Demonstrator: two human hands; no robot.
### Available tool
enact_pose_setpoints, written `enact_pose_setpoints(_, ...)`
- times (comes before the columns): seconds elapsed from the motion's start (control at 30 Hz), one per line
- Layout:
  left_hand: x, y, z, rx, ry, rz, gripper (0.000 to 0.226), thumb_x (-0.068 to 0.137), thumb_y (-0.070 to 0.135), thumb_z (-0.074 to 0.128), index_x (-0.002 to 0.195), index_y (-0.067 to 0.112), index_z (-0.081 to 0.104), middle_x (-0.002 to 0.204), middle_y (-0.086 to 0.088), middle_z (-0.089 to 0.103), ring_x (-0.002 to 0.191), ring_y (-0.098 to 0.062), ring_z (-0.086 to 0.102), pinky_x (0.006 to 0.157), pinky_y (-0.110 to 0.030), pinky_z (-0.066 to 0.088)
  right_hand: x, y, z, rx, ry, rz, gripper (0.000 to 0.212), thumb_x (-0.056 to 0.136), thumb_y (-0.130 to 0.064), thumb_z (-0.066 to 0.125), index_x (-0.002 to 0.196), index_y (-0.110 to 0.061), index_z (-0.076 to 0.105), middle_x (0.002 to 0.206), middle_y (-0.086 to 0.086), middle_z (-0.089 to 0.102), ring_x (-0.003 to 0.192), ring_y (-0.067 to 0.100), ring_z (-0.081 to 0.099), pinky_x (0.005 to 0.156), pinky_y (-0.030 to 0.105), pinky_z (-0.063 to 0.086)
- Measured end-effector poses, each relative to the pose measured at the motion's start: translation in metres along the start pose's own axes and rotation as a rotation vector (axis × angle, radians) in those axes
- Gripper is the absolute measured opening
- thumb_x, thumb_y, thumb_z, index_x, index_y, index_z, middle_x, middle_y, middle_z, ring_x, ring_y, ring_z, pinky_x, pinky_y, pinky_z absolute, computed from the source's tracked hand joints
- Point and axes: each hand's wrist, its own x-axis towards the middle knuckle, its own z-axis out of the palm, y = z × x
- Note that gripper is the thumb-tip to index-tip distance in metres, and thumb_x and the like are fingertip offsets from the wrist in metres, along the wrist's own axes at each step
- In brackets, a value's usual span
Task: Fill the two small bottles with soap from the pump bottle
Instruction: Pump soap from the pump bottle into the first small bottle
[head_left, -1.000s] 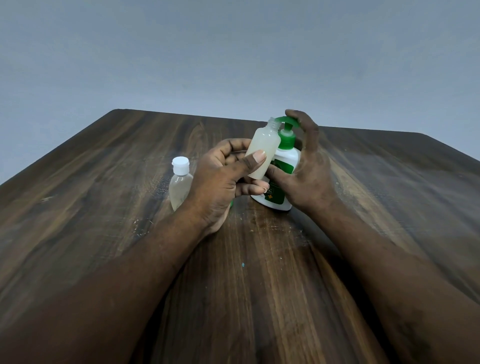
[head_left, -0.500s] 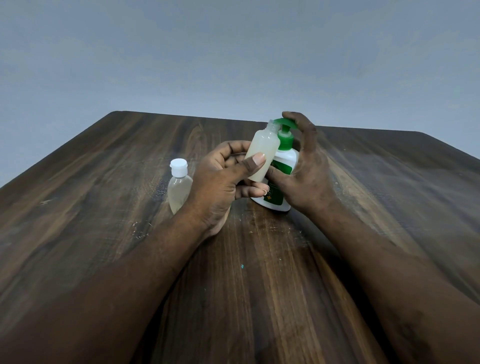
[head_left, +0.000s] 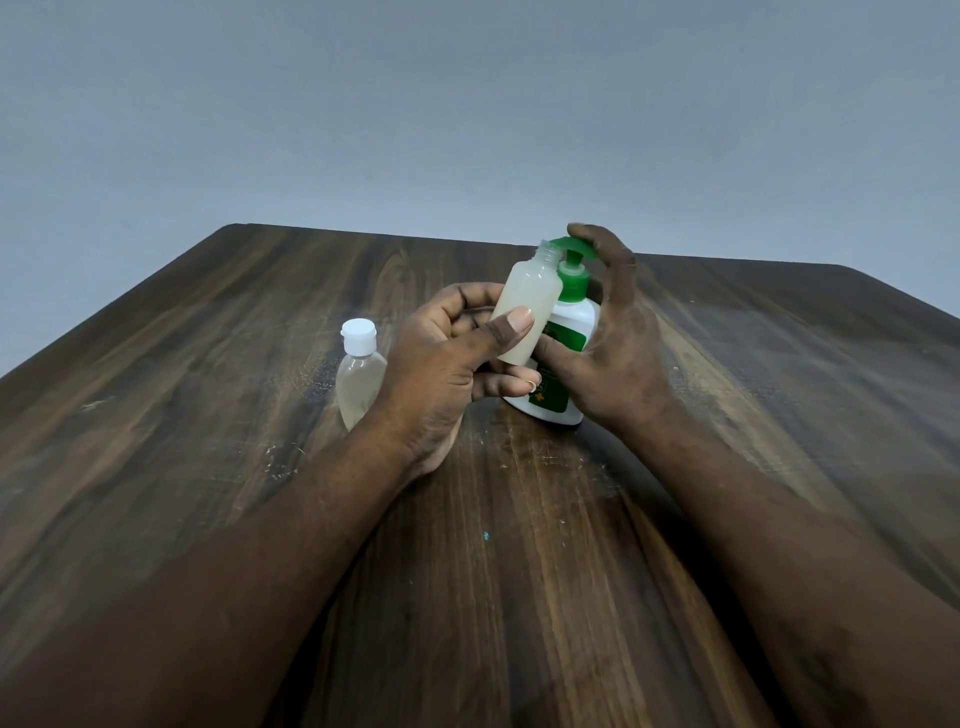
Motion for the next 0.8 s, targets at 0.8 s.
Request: enact_pose_setpoints(0.8, -0.0009, 0.0001, -0.0006, 0.015, -0.014, -0.006, 0.041, 0.08, 0.025, 0.075, 0.117, 0.01, 0.065, 0.091, -0.008, 0.078, 0.063, -0.027, 0.072, 0.053, -0.023, 0.06, 0.001, 0.0046, 0.0017, 0.0, 0.001, 0.001, 0.089, 0.08, -0.02, 0.091, 0.151, -0.028, 0.038, 0.124, -0.024, 0.062, 0.104, 0.004, 0.07, 0.08, 0.035, 0.061)
